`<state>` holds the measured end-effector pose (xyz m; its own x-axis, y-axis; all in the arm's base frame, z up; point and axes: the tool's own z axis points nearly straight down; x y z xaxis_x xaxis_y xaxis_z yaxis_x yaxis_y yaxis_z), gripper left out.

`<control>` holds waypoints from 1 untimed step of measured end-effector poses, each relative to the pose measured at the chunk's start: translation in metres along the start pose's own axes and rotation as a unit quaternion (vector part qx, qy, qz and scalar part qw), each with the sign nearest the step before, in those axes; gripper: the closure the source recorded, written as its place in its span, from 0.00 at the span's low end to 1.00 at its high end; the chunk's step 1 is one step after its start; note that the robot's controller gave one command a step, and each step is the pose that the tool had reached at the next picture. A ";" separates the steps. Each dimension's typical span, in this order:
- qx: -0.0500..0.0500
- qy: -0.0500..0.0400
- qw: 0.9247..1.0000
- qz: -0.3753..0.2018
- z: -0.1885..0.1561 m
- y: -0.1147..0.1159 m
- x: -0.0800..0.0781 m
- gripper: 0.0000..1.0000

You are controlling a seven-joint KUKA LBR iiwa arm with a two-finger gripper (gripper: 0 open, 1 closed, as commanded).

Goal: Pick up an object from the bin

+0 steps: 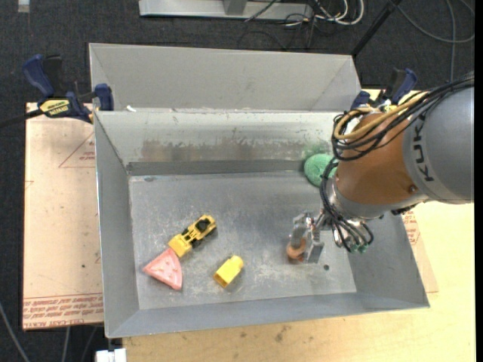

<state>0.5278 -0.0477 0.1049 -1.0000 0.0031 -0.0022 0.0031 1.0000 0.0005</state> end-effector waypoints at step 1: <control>0.000 0.000 1.000 0.006 -0.126 0.006 0.006 1.00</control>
Offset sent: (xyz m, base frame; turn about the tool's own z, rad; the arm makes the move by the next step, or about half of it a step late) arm 0.0000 0.0000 0.0000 0.0000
